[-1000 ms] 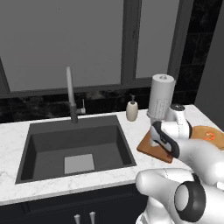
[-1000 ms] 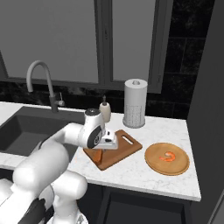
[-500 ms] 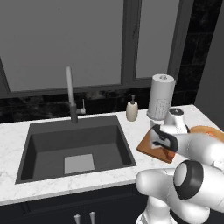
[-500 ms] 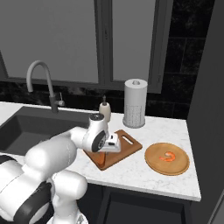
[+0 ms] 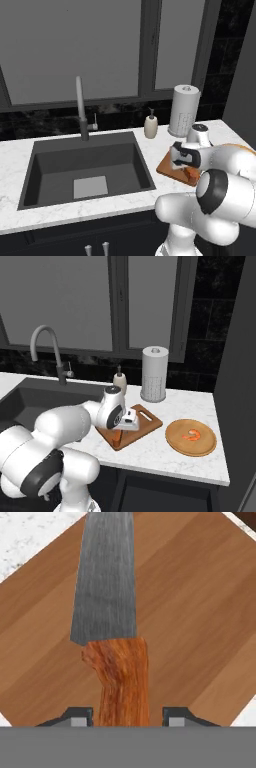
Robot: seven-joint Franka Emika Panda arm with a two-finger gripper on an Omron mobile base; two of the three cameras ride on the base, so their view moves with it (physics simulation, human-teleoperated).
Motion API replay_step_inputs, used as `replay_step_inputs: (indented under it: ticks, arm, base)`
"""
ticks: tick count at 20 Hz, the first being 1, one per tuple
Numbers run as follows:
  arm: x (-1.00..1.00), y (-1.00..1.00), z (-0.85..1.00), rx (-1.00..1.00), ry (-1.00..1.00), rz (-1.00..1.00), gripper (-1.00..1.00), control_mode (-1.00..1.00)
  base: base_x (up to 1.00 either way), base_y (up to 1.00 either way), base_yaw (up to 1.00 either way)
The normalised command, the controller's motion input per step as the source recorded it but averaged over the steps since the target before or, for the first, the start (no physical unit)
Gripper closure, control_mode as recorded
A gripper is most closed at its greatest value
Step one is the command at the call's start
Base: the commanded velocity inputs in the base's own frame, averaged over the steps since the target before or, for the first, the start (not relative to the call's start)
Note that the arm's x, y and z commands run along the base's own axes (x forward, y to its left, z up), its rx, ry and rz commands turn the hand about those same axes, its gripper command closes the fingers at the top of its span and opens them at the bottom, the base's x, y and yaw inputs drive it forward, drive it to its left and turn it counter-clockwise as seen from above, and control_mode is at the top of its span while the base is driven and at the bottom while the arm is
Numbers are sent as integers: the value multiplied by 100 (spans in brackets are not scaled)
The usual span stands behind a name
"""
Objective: Pick up the knife from the drawer and place it on the cutting board. Then place the meat from the plate to the cutting board.
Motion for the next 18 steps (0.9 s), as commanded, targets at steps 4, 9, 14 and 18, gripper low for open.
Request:
replay_step_inputs:
  ticks: [4,9,14,18]
  arm:
    - [-48,0,20,0,-6,-10,-100,-100]
    - [-41,0,84,0,-19,-6,-100,-100]
    - [-22,-23,69,0,-10,-16,-100,-100]
    - [0,-49,38,0,-1,-29,-100,-100]
  base:
    - [0,0,0]
    - [0,0,0]
    - [0,0,0]
    - [0,0,0]
